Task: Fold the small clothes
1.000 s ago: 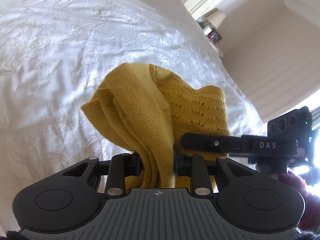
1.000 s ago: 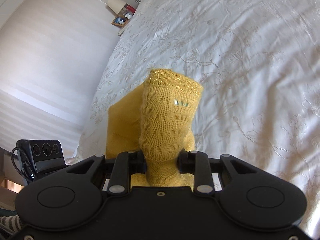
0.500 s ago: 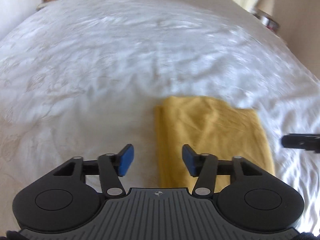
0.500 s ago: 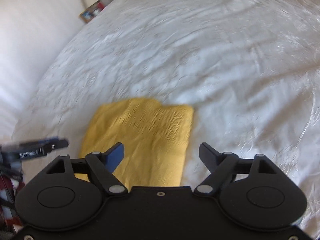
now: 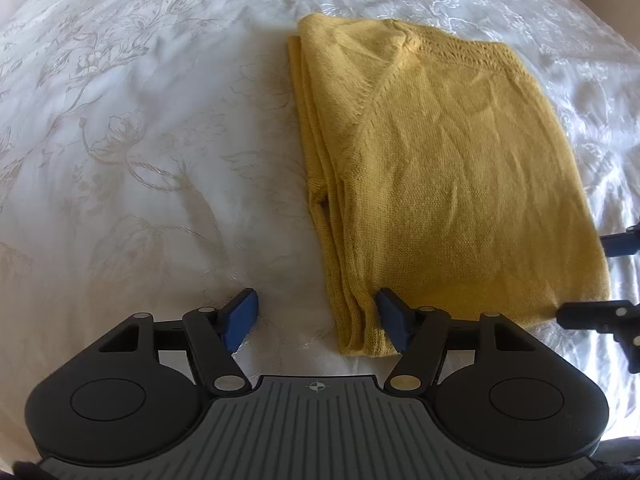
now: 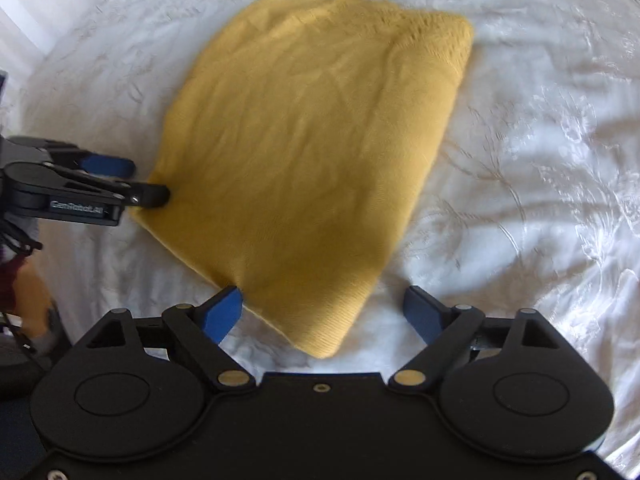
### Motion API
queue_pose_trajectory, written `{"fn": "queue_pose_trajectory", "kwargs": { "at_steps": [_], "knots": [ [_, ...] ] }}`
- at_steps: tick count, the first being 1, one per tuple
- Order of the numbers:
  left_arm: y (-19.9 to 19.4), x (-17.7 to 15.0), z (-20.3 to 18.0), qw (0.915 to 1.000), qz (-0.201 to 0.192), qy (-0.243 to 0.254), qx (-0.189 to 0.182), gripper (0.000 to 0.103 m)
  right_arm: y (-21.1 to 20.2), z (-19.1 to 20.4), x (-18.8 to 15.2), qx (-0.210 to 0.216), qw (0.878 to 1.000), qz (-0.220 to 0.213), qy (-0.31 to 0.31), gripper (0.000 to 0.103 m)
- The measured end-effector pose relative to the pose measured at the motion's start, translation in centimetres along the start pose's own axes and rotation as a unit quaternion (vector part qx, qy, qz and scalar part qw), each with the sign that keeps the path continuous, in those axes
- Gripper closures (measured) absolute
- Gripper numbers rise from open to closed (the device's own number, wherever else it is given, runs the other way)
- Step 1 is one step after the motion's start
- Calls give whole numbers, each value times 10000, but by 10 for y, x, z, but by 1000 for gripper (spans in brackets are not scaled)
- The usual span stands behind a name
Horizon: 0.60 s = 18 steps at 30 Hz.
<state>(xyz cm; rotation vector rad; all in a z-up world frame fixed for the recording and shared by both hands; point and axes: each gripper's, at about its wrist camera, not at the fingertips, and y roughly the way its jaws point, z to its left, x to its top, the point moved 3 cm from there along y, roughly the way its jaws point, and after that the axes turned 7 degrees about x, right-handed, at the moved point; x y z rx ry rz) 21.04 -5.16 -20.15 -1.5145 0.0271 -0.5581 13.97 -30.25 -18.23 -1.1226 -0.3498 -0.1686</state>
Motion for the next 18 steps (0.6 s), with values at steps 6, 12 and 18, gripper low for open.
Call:
{"fn": "queue_pose_trajectory", "kwargs": {
  "at_steps": [6, 12, 18],
  "knots": [
    [-41, 37, 7, 9969, -667, -336, -244, 39, -40, -28, 49, -188, 9933, -1019, 509, 4],
    [-24, 91, -2, 9947, -767, -572, -379, 20, -30, -69, 93, -650, 9850, -1197, 1063, 1],
    [10, 114, -7, 9973, -531, -498, -35, 4, 5, -102, 107, -871, 9793, -851, 1614, 1]
  ]
}}
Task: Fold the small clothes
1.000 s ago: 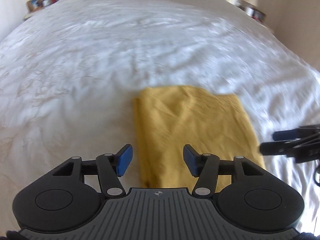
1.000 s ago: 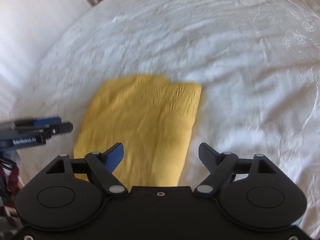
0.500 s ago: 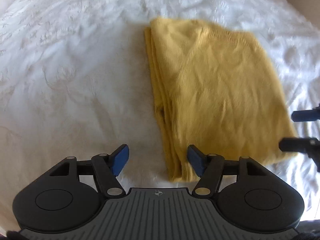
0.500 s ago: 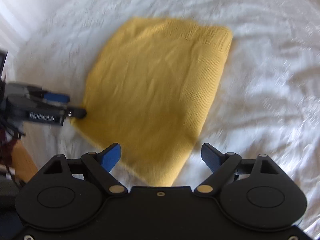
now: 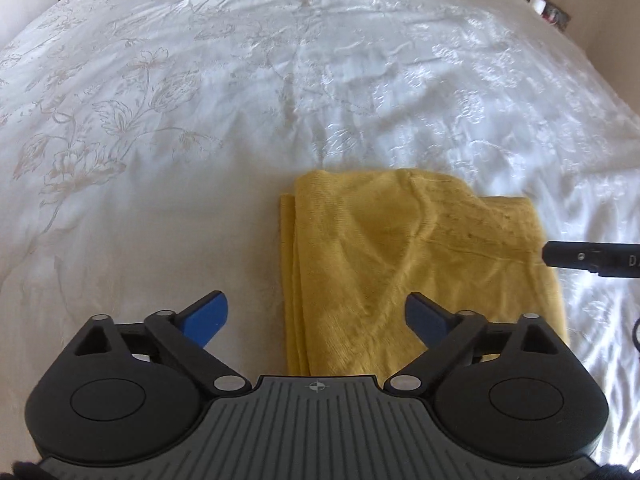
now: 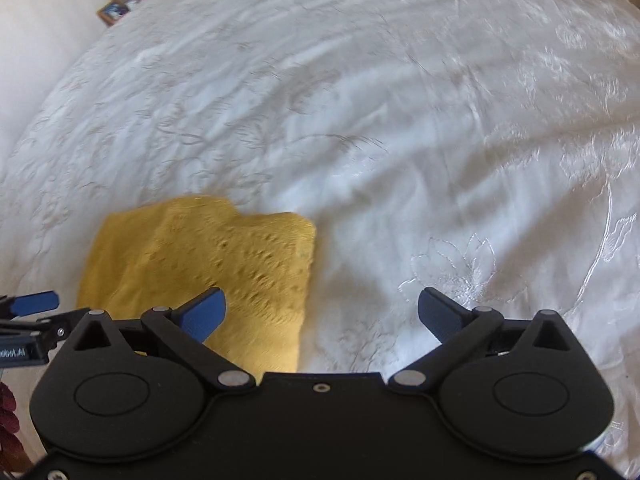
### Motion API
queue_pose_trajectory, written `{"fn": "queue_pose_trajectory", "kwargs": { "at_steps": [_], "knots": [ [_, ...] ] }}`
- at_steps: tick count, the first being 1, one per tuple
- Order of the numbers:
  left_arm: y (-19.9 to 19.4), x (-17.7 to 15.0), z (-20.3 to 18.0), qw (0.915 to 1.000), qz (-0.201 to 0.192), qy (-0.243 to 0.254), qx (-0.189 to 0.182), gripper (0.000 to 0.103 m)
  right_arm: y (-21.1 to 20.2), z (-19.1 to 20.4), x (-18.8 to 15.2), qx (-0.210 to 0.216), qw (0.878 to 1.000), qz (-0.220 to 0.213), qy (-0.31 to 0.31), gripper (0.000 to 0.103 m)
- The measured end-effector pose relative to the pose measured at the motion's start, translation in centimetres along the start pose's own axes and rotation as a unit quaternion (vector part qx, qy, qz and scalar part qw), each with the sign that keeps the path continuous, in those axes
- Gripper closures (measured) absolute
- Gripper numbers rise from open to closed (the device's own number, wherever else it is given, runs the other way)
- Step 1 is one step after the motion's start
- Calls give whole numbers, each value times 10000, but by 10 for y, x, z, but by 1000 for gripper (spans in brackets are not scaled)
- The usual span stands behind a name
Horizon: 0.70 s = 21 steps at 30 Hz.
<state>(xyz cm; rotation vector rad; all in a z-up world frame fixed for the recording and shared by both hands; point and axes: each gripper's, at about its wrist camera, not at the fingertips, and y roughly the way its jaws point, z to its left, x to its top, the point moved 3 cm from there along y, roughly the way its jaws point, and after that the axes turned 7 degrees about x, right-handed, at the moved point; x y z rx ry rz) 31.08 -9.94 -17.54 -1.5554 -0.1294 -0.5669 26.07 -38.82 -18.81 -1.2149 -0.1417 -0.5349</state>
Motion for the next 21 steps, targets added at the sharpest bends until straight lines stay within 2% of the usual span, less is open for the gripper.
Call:
{"fn": "queue_pose_trajectory", "kwargs": {
  "at_steps": [3, 8, 15, 19, 21],
  "knots": [
    [23, -2, 2, 9992, 373, -17, 112, 0, 20, -4, 0, -163, 9995, 273, -43, 1],
    [42, -3, 5, 9969, 719, -314, -16, 0, 33, -2, -2, -339, 9989, 243, -191, 0],
    [39, 2, 2, 9960, 826, -326, 69, 0, 25, -10, 2, -55, 9998, 126, -133, 1],
    [19, 6, -1, 9969, 696, -277, 252, 0, 0, -11, 1, 0, 9997, -136, -179, 1],
    [4, 7, -4, 9977, 577, -262, 230, 0, -17, -11, -3, 18, 9994, -285, -176, 1]
  ]
}}
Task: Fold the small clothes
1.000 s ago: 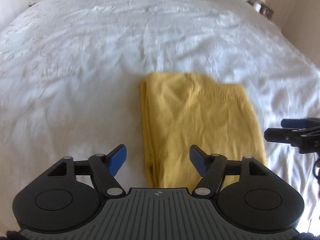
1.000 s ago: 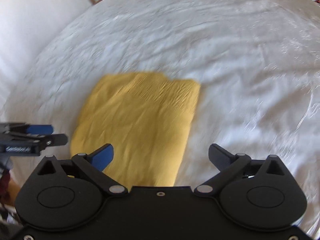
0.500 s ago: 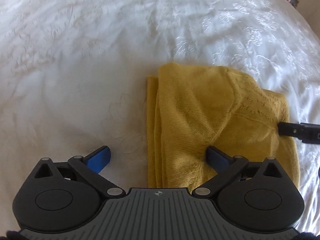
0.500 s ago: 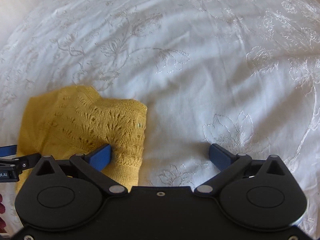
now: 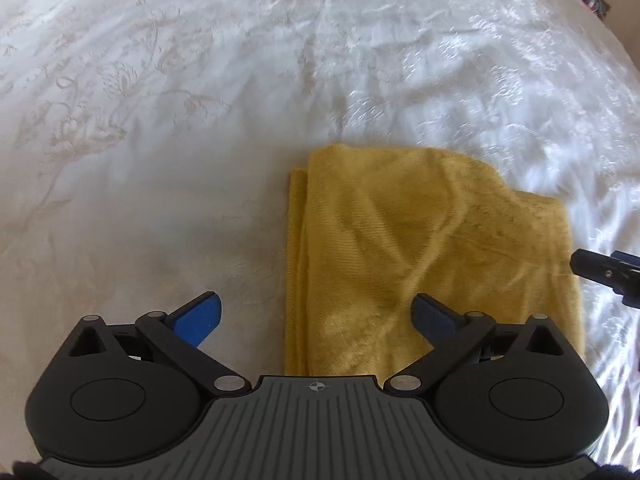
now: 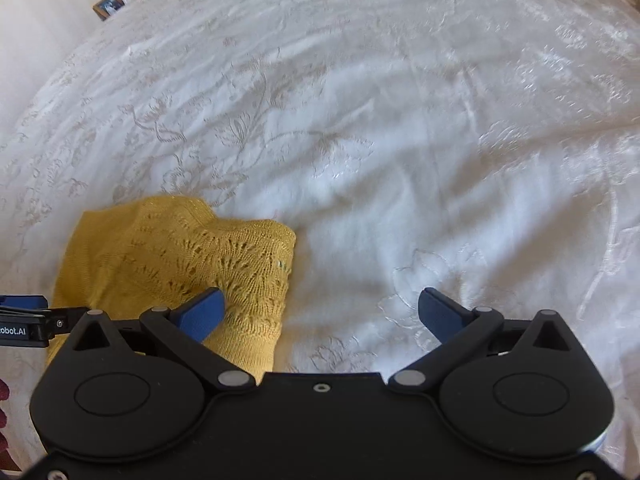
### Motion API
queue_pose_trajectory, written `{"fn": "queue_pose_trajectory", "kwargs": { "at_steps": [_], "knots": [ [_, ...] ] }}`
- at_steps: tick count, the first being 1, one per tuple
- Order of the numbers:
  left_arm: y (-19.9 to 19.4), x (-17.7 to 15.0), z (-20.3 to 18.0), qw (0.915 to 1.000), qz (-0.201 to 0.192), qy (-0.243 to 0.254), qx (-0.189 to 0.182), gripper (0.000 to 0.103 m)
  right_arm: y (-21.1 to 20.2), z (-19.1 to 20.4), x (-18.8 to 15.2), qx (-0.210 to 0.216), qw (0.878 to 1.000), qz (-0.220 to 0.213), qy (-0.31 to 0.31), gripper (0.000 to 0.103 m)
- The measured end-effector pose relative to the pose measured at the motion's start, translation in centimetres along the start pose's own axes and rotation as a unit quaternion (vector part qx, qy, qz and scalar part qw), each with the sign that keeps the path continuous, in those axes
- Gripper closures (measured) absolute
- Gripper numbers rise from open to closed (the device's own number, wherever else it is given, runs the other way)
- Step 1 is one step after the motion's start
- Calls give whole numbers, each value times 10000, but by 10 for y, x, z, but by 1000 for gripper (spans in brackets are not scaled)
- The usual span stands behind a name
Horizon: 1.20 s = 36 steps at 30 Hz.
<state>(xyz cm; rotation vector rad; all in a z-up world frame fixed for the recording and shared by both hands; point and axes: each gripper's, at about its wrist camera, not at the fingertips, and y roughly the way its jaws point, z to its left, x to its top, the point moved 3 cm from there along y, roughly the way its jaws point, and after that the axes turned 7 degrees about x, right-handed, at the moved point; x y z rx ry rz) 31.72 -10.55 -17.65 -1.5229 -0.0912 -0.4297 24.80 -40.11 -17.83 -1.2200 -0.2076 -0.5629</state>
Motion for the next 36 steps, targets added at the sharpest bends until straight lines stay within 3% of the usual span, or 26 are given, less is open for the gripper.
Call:
{"fn": "queue_pose_trajectory", "kwargs": {
  "at_steps": [6, 11, 17, 20, 26, 30, 36],
  "knots": [
    [-61, -11, -10, 9988, -485, 114, 8, 1, -52, 9, -11, 225, 9989, -385, -116, 1],
    [-112, -21, -18, 9944, -1002, 55, 336, 2, -94, 38, -23, 290, 9948, -747, -627, 1],
    [-161, -39, -16, 9806, -1668, 143, 1020, 2, -132, 71, -43, -289, 9933, -959, -573, 1],
    [-176, -54, -10, 9792, -1753, 162, 1007, 2, -144, 81, -55, -253, 9952, -915, -244, 1],
    [-199, -91, 7, 9833, -1727, 78, 566, 2, -170, 109, -82, -381, 9943, -993, -85, 1],
    [-210, -115, 16, 9827, -1696, 97, 739, 2, -187, 126, -98, -542, 9922, -1113, -116, 1],
    [-219, -145, 26, 9860, -1484, 69, 758, 2, -206, 141, -120, -338, 9937, -1069, -37, 1]
  ]
}}
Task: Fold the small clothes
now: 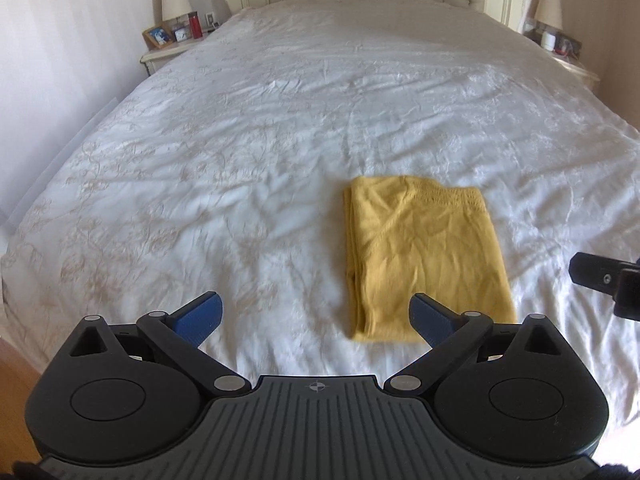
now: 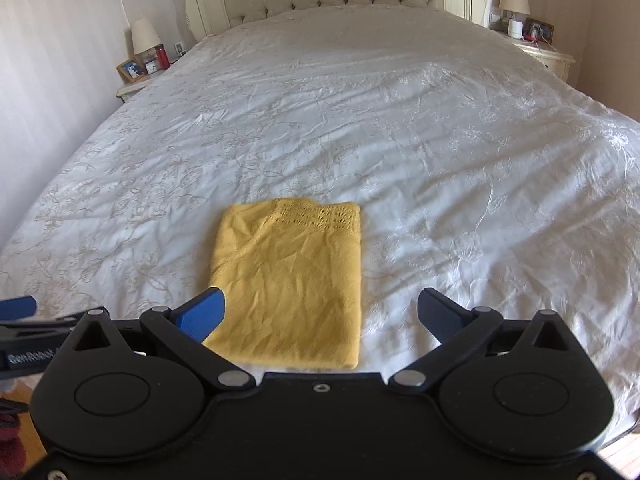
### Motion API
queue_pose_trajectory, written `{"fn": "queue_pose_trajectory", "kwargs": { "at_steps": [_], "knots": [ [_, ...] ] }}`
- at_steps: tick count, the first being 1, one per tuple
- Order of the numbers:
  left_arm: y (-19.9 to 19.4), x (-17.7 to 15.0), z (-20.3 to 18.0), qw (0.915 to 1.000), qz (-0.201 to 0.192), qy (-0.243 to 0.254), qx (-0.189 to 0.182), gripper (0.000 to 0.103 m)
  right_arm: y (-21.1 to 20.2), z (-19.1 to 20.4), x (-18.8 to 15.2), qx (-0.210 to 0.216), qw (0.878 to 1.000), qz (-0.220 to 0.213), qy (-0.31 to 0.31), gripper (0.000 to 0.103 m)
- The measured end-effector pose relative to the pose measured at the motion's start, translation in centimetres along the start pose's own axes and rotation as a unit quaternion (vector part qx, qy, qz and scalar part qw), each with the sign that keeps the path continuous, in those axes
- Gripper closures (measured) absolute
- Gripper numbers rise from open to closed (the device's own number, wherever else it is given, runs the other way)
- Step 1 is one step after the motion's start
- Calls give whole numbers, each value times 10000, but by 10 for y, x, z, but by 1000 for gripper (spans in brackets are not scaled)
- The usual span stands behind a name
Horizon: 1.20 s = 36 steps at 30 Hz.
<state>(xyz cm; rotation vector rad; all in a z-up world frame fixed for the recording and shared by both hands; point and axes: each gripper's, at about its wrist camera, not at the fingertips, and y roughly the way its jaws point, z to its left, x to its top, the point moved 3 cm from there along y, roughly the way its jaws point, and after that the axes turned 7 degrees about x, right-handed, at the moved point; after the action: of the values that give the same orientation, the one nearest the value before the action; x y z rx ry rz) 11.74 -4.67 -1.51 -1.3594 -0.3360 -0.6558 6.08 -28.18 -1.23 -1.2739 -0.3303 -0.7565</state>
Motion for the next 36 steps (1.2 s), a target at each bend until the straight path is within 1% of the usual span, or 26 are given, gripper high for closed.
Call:
{"fn": "queue_pose_trajectory", "kwargs": {
  "at_steps": [1, 3, 7, 12, 14, 19, 24, 33, 36],
  "knots": [
    [-1, -4, 1, 10000, 91, 0, -22, 2, -2, 1, -3, 40, 10000, 45, 24, 1],
    [-2, -11, 3, 9997, 226, -40, -67, 7, -9, 4, -11, 36, 9999, 90, 93, 1],
    [-5, -25, 12, 9988, 428, -185, -124, 7, -19, 7, -24, -15, 9997, 131, 188, 1],
    [-9, -41, 16, 9980, 552, -241, -196, 7, -29, 13, -39, -71, 9995, 198, 228, 1],
    [-11, -47, 14, 9977, 593, -188, -282, 7, -33, 15, -43, -69, 9995, 195, 252, 1],
    [-17, -51, 11, 9979, 527, -11, -365, 7, -41, 21, -45, -100, 9996, 107, 229, 1],
    [-22, -49, 12, 9984, 421, 30, -376, 7, -44, 27, -45, -120, 9996, 47, 255, 1],
    [-21, -49, 14, 9978, 478, -37, -465, 7, -38, 36, -43, -34, 9997, 96, 215, 1],
    [-19, -48, 14, 9977, 506, -60, -443, 7, -35, 38, -42, 7, 9997, 111, 221, 1]
  ]
}}
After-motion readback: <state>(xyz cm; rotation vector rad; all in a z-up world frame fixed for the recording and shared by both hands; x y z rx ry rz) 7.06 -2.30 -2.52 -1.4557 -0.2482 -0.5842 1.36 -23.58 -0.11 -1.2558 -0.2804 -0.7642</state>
